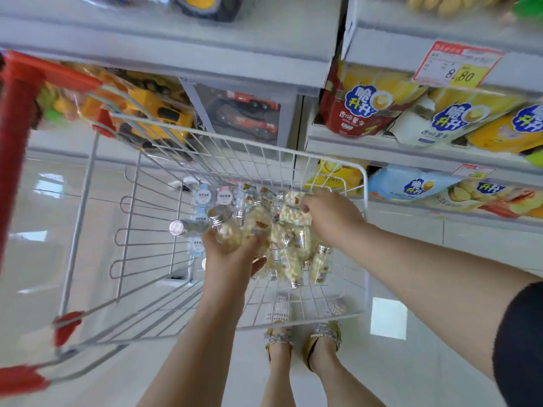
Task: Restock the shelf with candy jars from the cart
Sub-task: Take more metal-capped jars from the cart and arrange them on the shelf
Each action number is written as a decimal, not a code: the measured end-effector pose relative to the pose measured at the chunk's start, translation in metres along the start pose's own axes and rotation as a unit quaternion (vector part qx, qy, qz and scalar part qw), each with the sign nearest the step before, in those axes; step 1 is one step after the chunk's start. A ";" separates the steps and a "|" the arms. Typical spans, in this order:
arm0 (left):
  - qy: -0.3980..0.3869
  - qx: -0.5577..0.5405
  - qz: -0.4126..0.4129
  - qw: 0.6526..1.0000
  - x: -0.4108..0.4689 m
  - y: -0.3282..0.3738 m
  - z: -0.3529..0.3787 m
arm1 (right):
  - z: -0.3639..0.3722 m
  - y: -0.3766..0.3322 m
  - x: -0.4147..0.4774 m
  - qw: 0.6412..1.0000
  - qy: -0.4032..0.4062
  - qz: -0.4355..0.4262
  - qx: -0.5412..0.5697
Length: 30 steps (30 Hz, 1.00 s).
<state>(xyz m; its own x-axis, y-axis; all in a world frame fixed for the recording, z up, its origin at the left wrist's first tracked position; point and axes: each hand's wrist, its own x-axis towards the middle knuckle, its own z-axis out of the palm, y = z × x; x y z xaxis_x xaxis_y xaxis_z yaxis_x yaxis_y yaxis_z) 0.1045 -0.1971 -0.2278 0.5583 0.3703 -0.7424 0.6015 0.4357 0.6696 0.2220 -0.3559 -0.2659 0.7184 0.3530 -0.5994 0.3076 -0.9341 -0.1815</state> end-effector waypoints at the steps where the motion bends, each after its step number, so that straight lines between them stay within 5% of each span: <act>1: -0.008 -0.003 0.003 1.000 -0.010 0.009 0.001 | -0.012 -0.001 -0.013 0.997 0.012 -0.004 0.074; 5: -0.056 0.010 0.031 0.998 -0.070 0.060 0.010 | -0.080 -0.005 -0.087 0.951 0.045 -0.019 0.305; 10: -0.116 0.031 0.085 0.989 -0.165 0.135 0.028 | -0.186 0.005 -0.199 0.902 0.082 0.004 0.424; 15: -0.177 0.035 0.145 0.973 -0.244 0.193 0.065 | -0.279 0.021 -0.284 0.838 0.201 0.010 0.508; 24: -0.260 0.001 0.183 0.948 -0.312 0.268 0.160 | -0.388 0.083 -0.337 0.789 0.445 0.022 0.423; 30: -0.270 -0.060 0.184 0.943 -0.319 0.293 0.221 | -0.458 0.128 -0.304 0.796 0.505 0.004 0.334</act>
<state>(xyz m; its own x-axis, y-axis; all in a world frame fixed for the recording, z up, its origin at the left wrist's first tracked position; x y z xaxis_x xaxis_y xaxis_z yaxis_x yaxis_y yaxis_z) 0.2290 -0.3688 0.2101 0.9457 0.0569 -0.3200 0.2594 0.4610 0.8486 0.3288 -0.5579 0.2507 0.9574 -0.1043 0.2692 0.1433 -0.6381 -0.7565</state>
